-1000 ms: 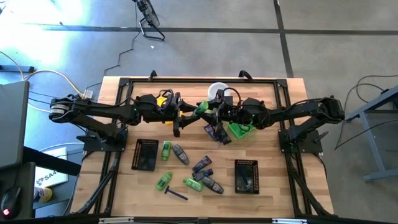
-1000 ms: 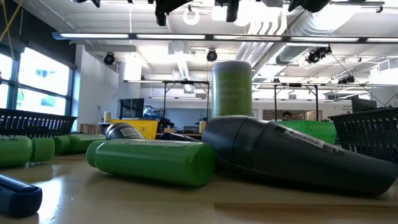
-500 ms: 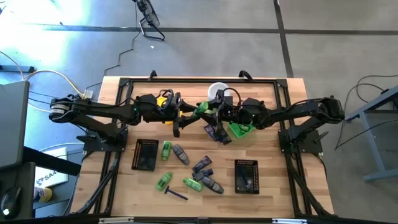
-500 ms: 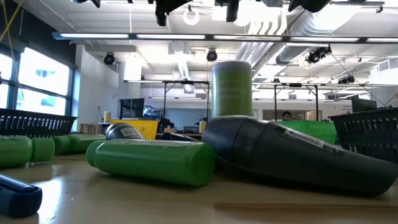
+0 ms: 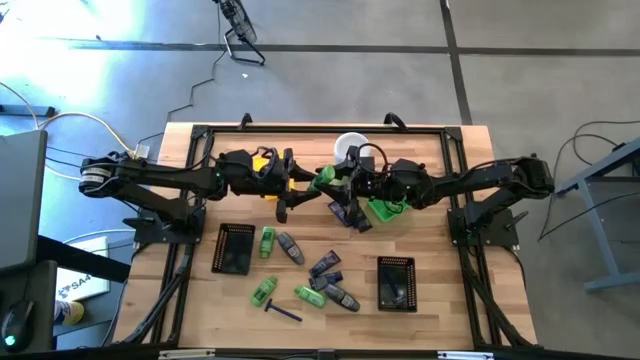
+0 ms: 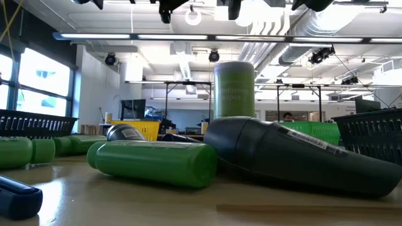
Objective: Pick & Place Travel size toiletries
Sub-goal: Put the shampoo bottle bottle into the green bin
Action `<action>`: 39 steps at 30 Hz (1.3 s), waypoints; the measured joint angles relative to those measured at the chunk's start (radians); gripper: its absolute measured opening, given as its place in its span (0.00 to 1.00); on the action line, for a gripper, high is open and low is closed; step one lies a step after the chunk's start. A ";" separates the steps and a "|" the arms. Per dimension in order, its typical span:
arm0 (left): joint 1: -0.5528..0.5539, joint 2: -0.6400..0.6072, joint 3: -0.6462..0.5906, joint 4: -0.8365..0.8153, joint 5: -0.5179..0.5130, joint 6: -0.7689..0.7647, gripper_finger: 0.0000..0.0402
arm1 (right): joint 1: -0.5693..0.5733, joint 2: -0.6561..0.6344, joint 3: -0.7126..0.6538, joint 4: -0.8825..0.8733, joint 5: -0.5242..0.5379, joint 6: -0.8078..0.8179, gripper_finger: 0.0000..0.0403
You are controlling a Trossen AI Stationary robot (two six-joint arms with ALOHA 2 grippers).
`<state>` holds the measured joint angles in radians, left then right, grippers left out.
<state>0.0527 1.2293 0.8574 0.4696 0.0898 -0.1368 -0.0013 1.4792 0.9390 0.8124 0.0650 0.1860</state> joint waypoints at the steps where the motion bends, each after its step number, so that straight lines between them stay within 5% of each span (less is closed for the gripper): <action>1: 0.000 0.000 0.000 -0.001 0.000 0.000 0.48 | 0.000 0.000 0.000 0.000 0.001 0.000 0.43; 22: 0.001 0.000 0.000 0.001 0.085 -0.002 0.49 | 0.000 0.000 0.000 -0.001 -0.020 0.002 0.43; 27: 0.001 0.000 0.000 0.001 0.136 0.001 0.60 | 0.000 0.000 0.000 0.000 -0.026 0.003 0.43; 39: -0.001 0.000 0.000 -0.002 0.037 0.002 0.89 | -0.002 -0.001 0.000 0.000 -0.005 0.000 0.43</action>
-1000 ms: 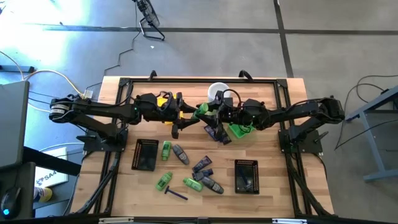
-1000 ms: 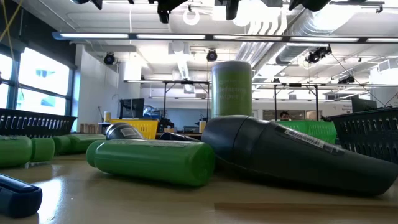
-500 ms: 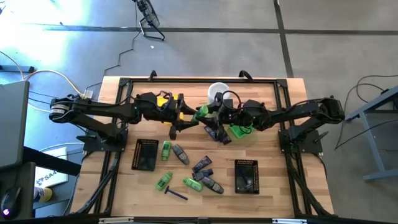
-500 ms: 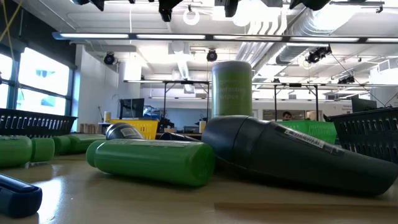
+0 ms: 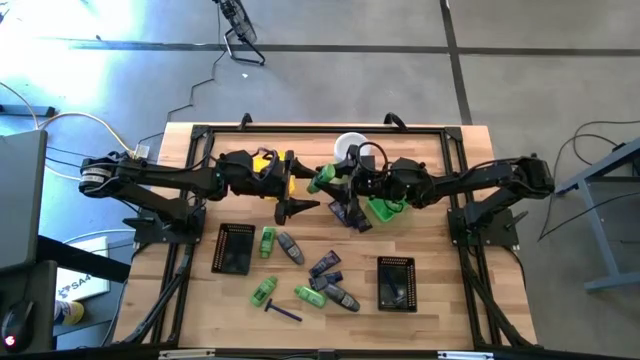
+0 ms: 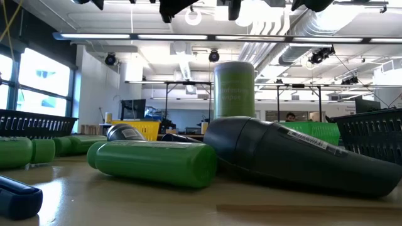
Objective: Pick & Place Travel size toiletries
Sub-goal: Put the shampoo bottle bottle into the green bin
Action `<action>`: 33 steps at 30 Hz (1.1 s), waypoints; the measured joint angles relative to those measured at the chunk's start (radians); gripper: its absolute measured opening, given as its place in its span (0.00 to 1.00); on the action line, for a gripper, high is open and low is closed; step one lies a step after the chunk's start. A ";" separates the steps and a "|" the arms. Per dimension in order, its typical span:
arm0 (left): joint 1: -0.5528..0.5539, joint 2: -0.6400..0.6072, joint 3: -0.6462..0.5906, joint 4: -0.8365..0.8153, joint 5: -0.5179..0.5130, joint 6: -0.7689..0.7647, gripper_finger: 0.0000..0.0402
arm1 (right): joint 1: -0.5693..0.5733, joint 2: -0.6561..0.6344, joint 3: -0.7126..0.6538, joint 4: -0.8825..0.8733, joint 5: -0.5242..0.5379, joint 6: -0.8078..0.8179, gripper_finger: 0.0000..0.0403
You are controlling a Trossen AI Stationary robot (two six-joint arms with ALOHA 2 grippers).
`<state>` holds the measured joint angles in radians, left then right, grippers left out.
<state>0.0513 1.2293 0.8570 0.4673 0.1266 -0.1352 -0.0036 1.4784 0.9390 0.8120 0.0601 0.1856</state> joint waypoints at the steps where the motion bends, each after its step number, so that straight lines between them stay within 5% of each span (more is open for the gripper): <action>1: 0.000 0.000 0.000 0.000 -0.001 0.000 0.89 | 0.000 0.000 0.000 0.000 0.000 0.000 0.43; 23: 0.001 0.000 0.000 0.001 -0.008 0.000 0.90 | 0.000 0.000 0.000 -0.001 -0.006 0.000 0.43; 33: 0.000 -0.062 0.000 -0.092 -0.118 0.035 0.90 | 0.001 -0.038 0.000 -0.133 0.062 -0.006 0.43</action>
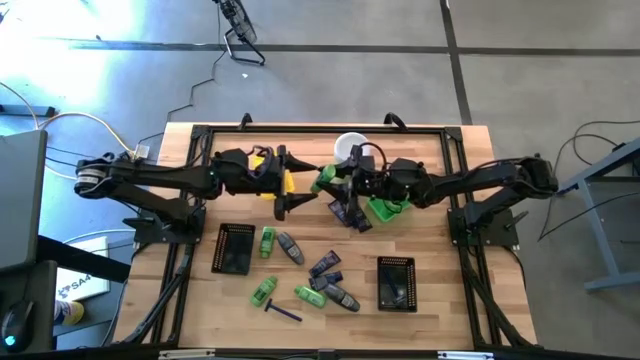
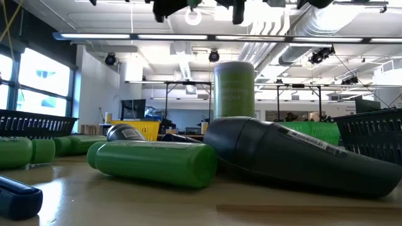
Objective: Pick & Place Travel size toiletries
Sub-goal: Put the shampoo bottle bottle into the green bin
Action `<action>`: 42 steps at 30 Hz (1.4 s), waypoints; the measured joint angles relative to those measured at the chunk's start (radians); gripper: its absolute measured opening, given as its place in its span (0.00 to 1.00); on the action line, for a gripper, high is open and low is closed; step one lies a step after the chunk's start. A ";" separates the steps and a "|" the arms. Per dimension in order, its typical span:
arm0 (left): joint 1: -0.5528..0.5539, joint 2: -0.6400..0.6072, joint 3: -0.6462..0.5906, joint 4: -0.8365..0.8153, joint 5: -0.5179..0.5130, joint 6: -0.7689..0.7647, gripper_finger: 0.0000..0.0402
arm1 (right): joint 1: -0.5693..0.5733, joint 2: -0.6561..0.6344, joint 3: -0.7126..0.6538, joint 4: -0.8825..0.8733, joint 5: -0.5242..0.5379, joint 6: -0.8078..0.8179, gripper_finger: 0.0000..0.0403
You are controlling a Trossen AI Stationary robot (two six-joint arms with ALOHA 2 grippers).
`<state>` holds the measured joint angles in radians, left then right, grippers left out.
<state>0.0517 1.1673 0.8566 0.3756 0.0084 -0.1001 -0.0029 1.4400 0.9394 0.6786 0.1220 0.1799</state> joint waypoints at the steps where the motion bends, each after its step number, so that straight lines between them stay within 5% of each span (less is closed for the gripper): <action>1: 0.000 -0.008 0.000 -0.012 -0.020 0.000 0.90 | 0.000 -0.007 0.000 -0.018 0.010 0.000 0.43; 7: 0.000 -0.074 0.000 -0.115 -0.082 0.019 0.90 | 0.000 -0.069 0.000 -0.170 0.082 0.008 0.43; 24: 0.000 -0.108 0.000 -0.202 -0.098 0.025 0.90 | 0.001 -0.339 0.000 -0.942 0.245 0.225 0.43; 35: 0.000 -0.108 0.000 -0.201 -0.101 0.025 0.90 | 0.001 -0.305 0.000 -1.291 0.243 0.355 0.43; 42: 0.000 -0.108 0.000 -0.200 -0.101 0.025 0.90 | 0.001 -0.229 -0.025 -1.356 0.243 0.396 0.43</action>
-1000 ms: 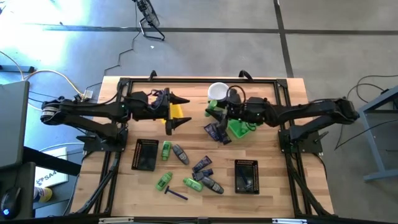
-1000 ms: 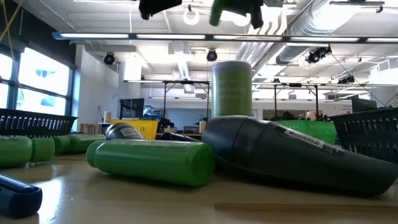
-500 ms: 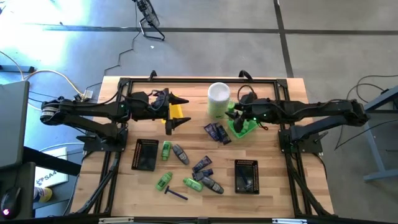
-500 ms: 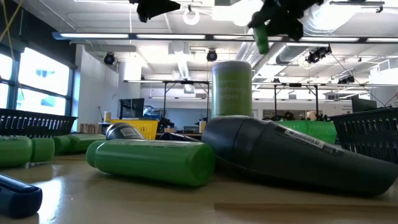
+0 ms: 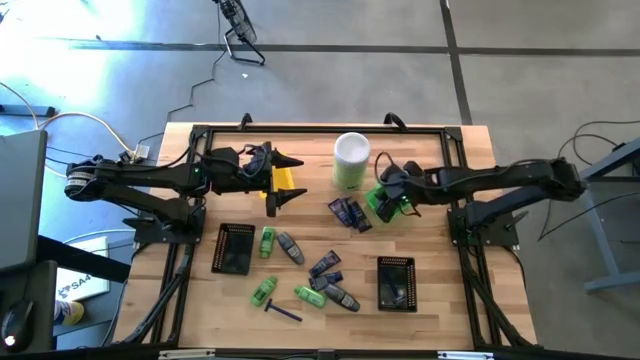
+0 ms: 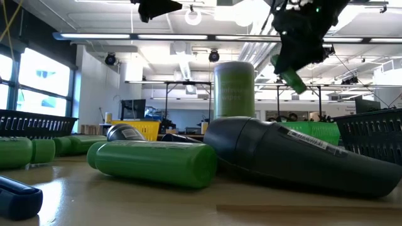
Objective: Pick & Place Travel size toiletries
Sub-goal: Put the shampoo bottle bottle into the green bin
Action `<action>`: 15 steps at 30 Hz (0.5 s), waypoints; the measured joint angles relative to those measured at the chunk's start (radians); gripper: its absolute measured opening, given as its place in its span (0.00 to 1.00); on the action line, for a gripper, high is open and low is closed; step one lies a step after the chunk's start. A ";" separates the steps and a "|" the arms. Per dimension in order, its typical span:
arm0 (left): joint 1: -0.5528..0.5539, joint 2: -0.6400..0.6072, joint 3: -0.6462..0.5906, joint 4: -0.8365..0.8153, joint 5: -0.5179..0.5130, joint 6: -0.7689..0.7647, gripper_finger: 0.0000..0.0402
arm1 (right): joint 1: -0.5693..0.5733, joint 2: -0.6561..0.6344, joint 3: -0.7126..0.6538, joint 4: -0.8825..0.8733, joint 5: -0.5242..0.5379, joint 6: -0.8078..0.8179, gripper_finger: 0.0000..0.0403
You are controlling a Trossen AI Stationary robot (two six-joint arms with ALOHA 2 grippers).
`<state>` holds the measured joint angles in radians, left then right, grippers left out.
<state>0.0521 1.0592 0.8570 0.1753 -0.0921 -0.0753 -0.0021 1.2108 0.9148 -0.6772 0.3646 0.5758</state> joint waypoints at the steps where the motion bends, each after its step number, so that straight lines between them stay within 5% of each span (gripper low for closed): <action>1: 0.000 0.000 0.000 0.000 0.000 0.000 0.90 | 0.000 0.013 -0.007 0.000 0.000 0.002 0.43; 15: 0.000 0.000 0.000 0.000 0.001 -0.005 0.90 | -0.001 0.229 -0.028 0.000 0.077 0.004 0.43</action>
<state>0.0521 1.0595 0.8570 0.1753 -0.0914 -0.0799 -0.0029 1.4401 0.8867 -0.6777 0.4412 0.5800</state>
